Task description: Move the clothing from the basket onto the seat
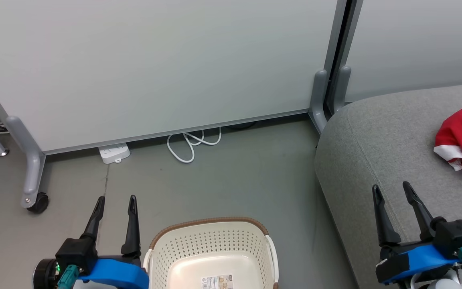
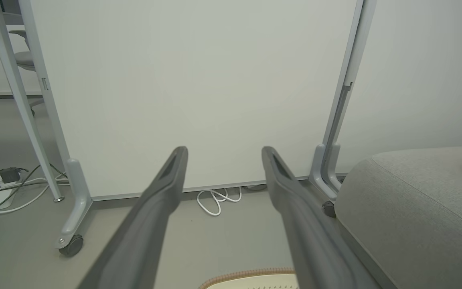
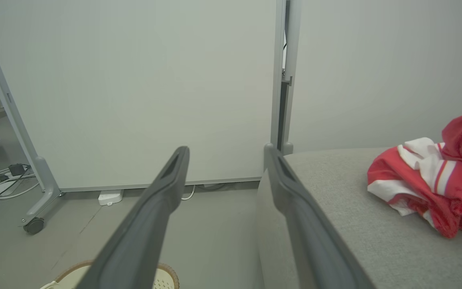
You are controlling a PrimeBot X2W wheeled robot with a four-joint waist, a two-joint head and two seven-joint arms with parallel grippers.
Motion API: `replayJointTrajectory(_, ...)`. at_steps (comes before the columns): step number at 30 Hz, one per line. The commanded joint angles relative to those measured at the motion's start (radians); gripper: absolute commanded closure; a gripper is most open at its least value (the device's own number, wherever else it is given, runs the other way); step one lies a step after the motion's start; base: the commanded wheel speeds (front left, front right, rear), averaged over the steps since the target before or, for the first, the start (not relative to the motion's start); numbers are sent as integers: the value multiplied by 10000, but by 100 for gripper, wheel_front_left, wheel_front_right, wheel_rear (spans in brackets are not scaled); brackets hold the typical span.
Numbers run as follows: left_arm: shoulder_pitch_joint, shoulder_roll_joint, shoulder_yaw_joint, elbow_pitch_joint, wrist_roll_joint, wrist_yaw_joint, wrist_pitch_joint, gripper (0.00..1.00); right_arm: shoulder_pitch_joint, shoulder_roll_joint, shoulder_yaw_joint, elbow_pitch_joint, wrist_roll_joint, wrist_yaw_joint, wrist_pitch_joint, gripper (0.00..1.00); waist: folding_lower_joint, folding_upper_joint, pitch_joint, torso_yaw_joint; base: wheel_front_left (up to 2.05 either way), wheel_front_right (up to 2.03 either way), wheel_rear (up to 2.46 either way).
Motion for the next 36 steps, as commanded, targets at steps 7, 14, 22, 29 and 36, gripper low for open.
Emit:
replayJointTrajectory(7, 143, -34, 42, 238, 193, -90, -46, 0, 192, 93, 42, 145, 45, 1, -8, 0, 1, 0, -134, 68, 0, 0, 0)
replayJointTrajectory(14, 106, -31, 43, 359, 198, -58, 6, 100, 22, 81, 74, 208, 2, 0, 1, 100, 1, 0, -154, 108, 0, 0, 0)
replayJointTrajectory(22, 223, -42, 200, 727, -744, -63, 353, 100, 67, 147, -45, 576, 908, 0, 347, 100, 2, 0, -140, 106, 0, 0, 0)
replayJointTrajectory(29, 146, -42, 298, 605, -2120, -73, 665, 100, 48, 179, -96, 480, 2291, 0, 663, 100, 2, 0, -117, 103, 0, 0, 0)
replayJointTrajectory(36, 65, -42, 397, 506, -3378, -82, 956, 100, 16, 209, -152, 405, 3556, 0, 960, 100, 2, 0, -94, 99, 0, 0, 0)
